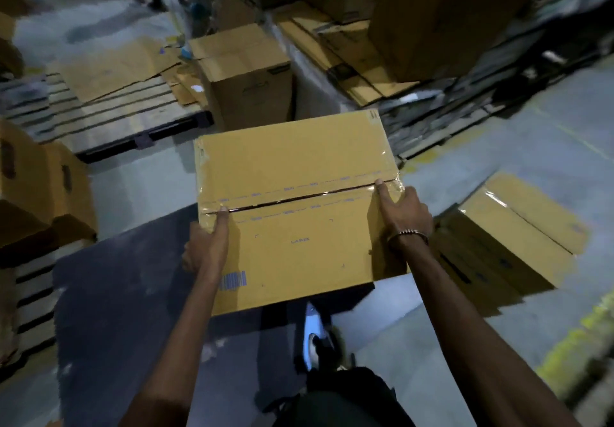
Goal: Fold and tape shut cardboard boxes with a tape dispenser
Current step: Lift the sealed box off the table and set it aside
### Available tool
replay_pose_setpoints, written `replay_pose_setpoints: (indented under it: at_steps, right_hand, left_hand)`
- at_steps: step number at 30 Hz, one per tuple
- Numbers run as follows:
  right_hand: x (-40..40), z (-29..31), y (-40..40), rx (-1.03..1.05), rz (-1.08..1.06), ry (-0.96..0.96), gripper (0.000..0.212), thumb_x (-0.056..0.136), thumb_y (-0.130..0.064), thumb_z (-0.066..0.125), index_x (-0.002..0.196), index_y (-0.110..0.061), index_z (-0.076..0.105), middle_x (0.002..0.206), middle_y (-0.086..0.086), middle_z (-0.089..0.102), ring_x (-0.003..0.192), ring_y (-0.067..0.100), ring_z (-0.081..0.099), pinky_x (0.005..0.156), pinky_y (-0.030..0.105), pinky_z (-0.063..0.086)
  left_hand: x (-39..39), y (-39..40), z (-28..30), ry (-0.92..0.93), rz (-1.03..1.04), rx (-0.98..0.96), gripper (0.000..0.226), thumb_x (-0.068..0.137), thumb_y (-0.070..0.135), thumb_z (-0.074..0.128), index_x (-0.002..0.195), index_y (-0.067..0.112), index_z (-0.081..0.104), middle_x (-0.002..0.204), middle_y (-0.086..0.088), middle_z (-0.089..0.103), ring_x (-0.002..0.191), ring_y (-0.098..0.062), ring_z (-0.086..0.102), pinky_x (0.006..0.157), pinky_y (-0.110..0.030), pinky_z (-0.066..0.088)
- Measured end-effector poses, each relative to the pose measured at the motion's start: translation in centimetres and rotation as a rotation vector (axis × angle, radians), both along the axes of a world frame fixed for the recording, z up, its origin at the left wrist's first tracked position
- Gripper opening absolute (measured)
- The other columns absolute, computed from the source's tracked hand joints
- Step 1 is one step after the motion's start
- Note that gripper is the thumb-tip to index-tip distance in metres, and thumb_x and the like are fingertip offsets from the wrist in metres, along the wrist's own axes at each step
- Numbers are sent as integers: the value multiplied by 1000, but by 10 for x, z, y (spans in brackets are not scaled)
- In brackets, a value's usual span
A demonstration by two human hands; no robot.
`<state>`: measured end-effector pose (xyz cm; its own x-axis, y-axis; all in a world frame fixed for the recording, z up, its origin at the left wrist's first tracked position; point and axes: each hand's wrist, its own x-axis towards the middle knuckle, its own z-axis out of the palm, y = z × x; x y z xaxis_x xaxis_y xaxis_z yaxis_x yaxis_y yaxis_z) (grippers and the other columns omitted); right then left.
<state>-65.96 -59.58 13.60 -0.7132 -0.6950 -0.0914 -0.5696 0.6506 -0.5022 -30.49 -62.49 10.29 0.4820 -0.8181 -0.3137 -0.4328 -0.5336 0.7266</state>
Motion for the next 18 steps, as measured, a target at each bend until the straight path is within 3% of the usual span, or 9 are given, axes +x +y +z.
replay_pose_setpoints:
  at_steps: [3,7,12,15,18]
  right_hand:
    - [-54,11,30,-49,-174,10,83,87,-88,36,117,-14,59,106,17,69,99,42,66,81,43,54]
    - [-126,12,64,-97,-363,-33,96,81,-94,35,131,-16,60,117,17,71,107,41,66,82,45,51]
    - [-224,-3,100,-131,-577,-84,83,85,-88,43,120,-16,63,109,16,72,89,35,61,71,39,44]
    - [-292,-24,109,-113,-698,-126,88,78,-95,38,118,-20,63,113,18,71,102,42,65,83,46,52]
    - [-369,-46,104,-114,-800,-209,89,78,-94,39,128,-24,61,122,17,69,111,43,63,90,49,50]
  left_hand:
    - [-61,-15,8,37,-152,-19,90,78,90,44,124,14,58,125,-16,67,118,-43,60,101,-52,44]
    - [-150,-34,19,34,-335,-62,88,81,87,45,135,18,58,131,-16,65,123,-44,57,101,-53,41]
    - [-277,-59,18,-16,-576,-76,79,87,86,47,129,20,57,128,-14,66,124,-44,56,107,-56,37]
    - [-371,-76,7,-64,-679,-59,79,86,87,49,130,21,58,129,-14,67,124,-45,58,109,-58,39]
    - [-471,-101,-4,-82,-721,-46,75,85,88,52,126,26,64,123,-14,70,115,-44,64,101,-56,48]
